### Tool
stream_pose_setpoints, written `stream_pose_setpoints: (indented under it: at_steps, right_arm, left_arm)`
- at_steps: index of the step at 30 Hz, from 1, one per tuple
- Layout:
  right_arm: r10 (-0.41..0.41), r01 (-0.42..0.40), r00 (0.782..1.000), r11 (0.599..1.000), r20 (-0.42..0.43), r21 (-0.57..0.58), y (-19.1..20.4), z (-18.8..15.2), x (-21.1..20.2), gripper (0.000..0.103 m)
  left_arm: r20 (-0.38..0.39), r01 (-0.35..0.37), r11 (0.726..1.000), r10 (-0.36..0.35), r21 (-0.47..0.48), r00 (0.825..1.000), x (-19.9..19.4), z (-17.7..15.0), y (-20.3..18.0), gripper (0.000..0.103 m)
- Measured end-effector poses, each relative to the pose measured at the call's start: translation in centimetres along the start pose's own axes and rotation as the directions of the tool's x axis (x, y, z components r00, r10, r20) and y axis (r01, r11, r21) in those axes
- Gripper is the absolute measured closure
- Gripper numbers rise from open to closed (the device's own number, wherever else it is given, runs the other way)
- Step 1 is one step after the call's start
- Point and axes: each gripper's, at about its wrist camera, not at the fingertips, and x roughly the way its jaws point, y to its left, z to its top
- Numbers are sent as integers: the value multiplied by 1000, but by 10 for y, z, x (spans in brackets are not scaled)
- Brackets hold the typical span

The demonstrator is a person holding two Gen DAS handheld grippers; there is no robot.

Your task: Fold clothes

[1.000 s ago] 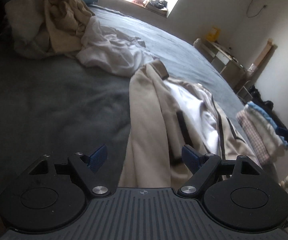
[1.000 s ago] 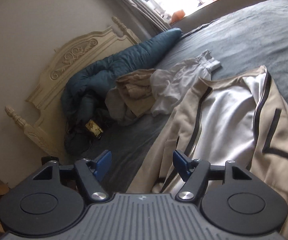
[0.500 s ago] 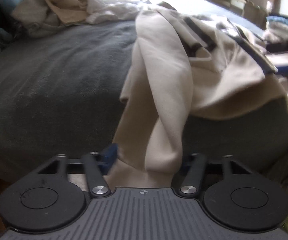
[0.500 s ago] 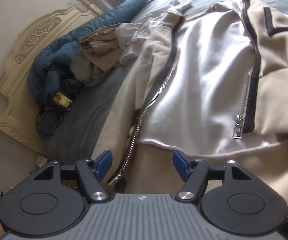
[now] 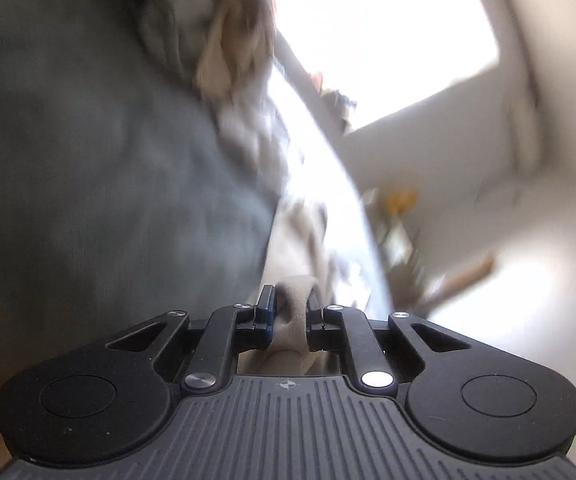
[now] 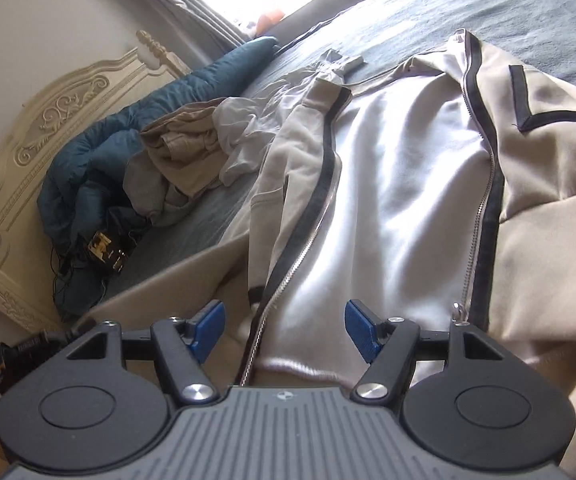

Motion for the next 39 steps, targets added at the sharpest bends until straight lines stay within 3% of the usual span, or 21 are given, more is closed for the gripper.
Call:
stream_pose_setpoints:
  at_steps: [4, 6, 8, 11, 13, 15, 17, 20, 23, 26, 29, 33, 36, 39]
  right_arm:
    - [-28, 28, 1000, 1000, 2, 11, 1, 9, 11, 33]
    - [-48, 48, 999, 999, 4, 12, 1, 14, 16, 33]
    - [-66, 66, 998, 998, 8, 11, 1, 17, 21, 33]
    - [-88, 88, 996, 996, 11, 8, -1, 20, 28, 33]
    - [-96, 96, 995, 995, 6, 10, -4, 20, 34, 33]
    - [-108, 108, 994, 994, -8, 27, -12, 19, 38, 33]
    - [-112, 112, 994, 993, -18, 46, -18, 18, 40, 33]
    - [-109, 110, 994, 993, -16, 50, -20, 17, 35, 33]
    - [-105, 105, 994, 994, -8, 33, -16, 14, 28, 33]
    - [-92, 92, 996, 995, 2, 33, -15, 11, 21, 33]
    - [-80, 80, 997, 996, 12, 40, -15, 5, 11, 33]
    - [-68, 67, 997, 997, 23, 40, -13, -4, -4, 33]
    - [-52, 51, 998, 998, 34, 36, -13, -13, -16, 33]
    - [-49, 47, 998, 998, 48, 42, -16, -18, -27, 33]
  left_arm:
    - [165, 67, 998, -64, -12, 984, 18, 83, -4, 92]
    - [254, 80, 997, -77, -4, 964, 28, 123, -8, 92]
    - [355, 64, 998, -62, 6, 933, 35, 159, -12, 92]
    - [513, -77, 997, 74, -16, 855, 49, 189, -1, 92]
    - [491, -201, 978, 199, -50, 848, 70, 202, 26, 90]
    - [353, -255, 948, 308, -190, 883, 95, 209, 71, 81]
    - [244, -280, 899, 370, -336, 896, 104, 202, 112, 75]
    - [247, -259, 874, 381, -412, 891, 87, 185, 129, 58]
    - [262, -224, 878, 356, -423, 897, 65, 184, 120, 50]
    - [325, -197, 890, 345, -411, 881, 36, 186, 97, 45]
    - [372, -176, 921, 308, -347, 876, 2, 177, 68, 44]
    - [299, -293, 951, 310, -102, 902, -15, 136, 5, 43]
    - [162, -358, 919, 333, 165, 929, -4, 72, -42, 40]
    - [-12, -253, 874, 283, 414, 959, 14, -21, -82, 39]
